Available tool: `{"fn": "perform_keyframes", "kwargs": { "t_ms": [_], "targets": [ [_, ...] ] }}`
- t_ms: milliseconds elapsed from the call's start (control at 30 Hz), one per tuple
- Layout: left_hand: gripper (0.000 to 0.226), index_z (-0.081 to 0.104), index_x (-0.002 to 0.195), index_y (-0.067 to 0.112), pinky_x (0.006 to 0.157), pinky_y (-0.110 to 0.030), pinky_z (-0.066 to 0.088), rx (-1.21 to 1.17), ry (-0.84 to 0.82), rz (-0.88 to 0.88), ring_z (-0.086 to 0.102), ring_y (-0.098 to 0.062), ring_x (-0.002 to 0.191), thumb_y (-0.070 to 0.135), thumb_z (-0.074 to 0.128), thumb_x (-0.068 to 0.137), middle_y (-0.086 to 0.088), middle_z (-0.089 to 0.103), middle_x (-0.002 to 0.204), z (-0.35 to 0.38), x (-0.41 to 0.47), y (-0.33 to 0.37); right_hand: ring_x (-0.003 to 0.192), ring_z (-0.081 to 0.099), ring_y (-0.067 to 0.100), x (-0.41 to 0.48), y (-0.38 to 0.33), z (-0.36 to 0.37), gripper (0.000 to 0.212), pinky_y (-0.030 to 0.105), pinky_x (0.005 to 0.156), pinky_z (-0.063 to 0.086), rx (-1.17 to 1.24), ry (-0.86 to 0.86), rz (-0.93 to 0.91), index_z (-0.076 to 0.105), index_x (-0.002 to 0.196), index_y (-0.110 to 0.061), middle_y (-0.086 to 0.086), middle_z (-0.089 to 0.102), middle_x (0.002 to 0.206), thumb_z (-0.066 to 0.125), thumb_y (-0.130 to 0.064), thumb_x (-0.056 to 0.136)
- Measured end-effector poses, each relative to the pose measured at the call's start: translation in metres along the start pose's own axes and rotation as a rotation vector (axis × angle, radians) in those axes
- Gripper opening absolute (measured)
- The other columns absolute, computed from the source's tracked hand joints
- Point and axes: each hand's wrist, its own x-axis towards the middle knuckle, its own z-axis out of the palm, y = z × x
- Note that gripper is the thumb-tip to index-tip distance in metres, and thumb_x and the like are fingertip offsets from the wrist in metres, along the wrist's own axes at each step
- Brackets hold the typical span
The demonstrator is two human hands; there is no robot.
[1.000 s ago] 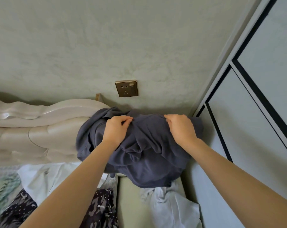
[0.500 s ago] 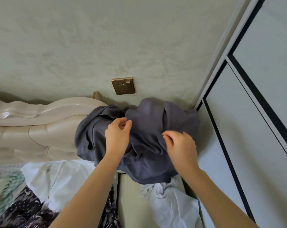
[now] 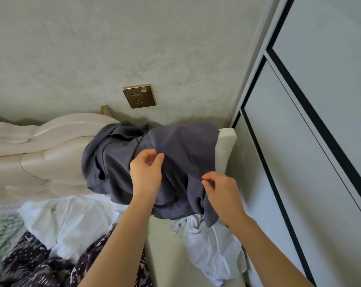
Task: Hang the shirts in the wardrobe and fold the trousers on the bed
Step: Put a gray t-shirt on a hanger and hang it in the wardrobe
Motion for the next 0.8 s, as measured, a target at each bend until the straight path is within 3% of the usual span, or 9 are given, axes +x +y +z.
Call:
{"fn": "perform_keyframes", "kwargs": {
  "t_ms": [67, 133, 267, 333, 400, 500, 600, 700, 800],
  "targets": [
    [0.004, 0.069, 0.094, 0.021, 0.070, -0.016, 0.048, 0.055, 0.022, 0.103, 0.064, 0.002, 0.078, 0.025, 0.069, 0.091, 0.010, 0.070, 0.085, -0.010, -0.009, 0.011, 0.094, 0.063, 0.015, 0.001, -0.001, 0.000, 0.017, 0.029, 0.086, 0.051, 0.026, -0.034, 0.005, 0.068, 0.106, -0.014, -0.002, 0.069, 0.100, 0.055, -0.012, 0.096],
    [0.005, 0.071, 0.096, 0.021, 0.070, -0.019, 0.050, 0.041, 0.004, 0.166, 0.067, -0.003, 0.076, 0.023, 0.070, 0.091, 0.009, 0.071, 0.082, -0.018, -0.019, 0.021, 0.108, 0.059, 0.015, 0.002, -0.008, 0.002, 0.027, 0.030, 0.093, 0.049, 0.072, -0.029, -0.013, 0.060, 0.121, -0.017, -0.002, 0.063, 0.115, 0.059, -0.015, 0.094],
    [0.007, 0.072, 0.091, 0.022, 0.072, -0.027, 0.057, -0.012, -0.062, 0.255, 0.070, -0.011, 0.074, 0.016, 0.073, 0.088, 0.007, 0.072, 0.077, -0.028, -0.040, 0.038, 0.132, 0.038, 0.018, 0.001, -0.034, 0.007, 0.094, 0.039, 0.106, 0.041, 0.173, -0.113, -0.003, 0.021, 0.151, -0.024, -0.001, 0.034, 0.147, 0.076, -0.043, 0.077],
    [0.018, 0.069, 0.084, 0.031, 0.068, -0.020, 0.056, -0.048, -0.094, 0.309, 0.070, -0.008, 0.070, 0.013, 0.074, 0.087, 0.010, 0.071, 0.073, -0.029, -0.050, 0.047, 0.138, 0.032, 0.021, -0.003, -0.047, 0.009, 0.109, 0.043, 0.108, 0.039, 0.149, -0.205, -0.026, 0.009, 0.154, -0.028, 0.001, 0.025, 0.153, 0.077, -0.052, 0.073],
    [0.025, 0.068, 0.082, 0.037, 0.067, -0.017, 0.055, -0.067, -0.106, 0.369, 0.070, -0.007, 0.070, 0.013, 0.074, 0.086, 0.013, 0.072, 0.073, -0.031, -0.060, 0.054, 0.130, 0.043, 0.024, -0.007, -0.053, 0.009, 0.089, 0.041, 0.101, 0.044, 0.072, -0.214, -0.037, 0.024, 0.150, -0.020, 0.005, 0.039, 0.144, 0.073, -0.046, 0.080],
    [0.026, 0.069, 0.084, 0.038, 0.065, -0.011, 0.051, -0.155, -0.063, 0.401, 0.069, 0.000, 0.070, 0.013, 0.075, 0.086, 0.018, 0.072, 0.074, -0.041, -0.071, 0.063, 0.089, 0.061, 0.030, -0.014, -0.054, -0.003, 0.015, 0.042, 0.074, 0.049, 0.010, -0.097, -0.073, 0.057, 0.103, -0.016, 0.006, 0.064, 0.093, 0.056, -0.029, 0.096],
    [0.022, 0.070, 0.089, 0.036, 0.069, -0.009, 0.049, -0.170, -0.088, 0.381, 0.069, 0.004, 0.078, 0.014, 0.072, 0.089, 0.023, 0.073, 0.081, -0.053, -0.078, 0.063, 0.062, 0.052, 0.024, -0.029, -0.053, -0.021, 0.024, 0.036, 0.058, 0.041, 0.112, 0.030, -0.085, 0.052, 0.074, -0.016, 0.003, 0.057, 0.065, 0.056, -0.023, 0.097],
    [0.019, 0.072, 0.101, 0.032, 0.074, -0.008, 0.049, -0.136, -0.214, 0.342, 0.068, 0.005, 0.088, 0.016, 0.067, 0.093, 0.022, 0.074, 0.093, -0.066, -0.090, 0.047, 0.053, 0.045, 0.014, -0.053, -0.059, -0.040, 0.025, 0.028, 0.051, 0.037, 0.194, 0.193, -0.104, 0.052, 0.068, -0.014, -0.002, 0.053, 0.057, 0.061, -0.013, 0.091],
    [0.022, 0.073, 0.113, 0.021, 0.079, -0.012, 0.051, -0.111, -0.325, 0.313, 0.069, 0.000, 0.097, 0.017, 0.067, 0.093, 0.014, 0.075, 0.102, -0.084, -0.109, 0.022, 0.049, 0.041, 0.006, -0.080, -0.070, -0.059, 0.039, 0.015, 0.048, 0.030, 0.217, 0.321, -0.142, 0.043, 0.061, -0.026, -0.009, 0.043, 0.051, 0.061, -0.008, 0.090]
  ]
}}
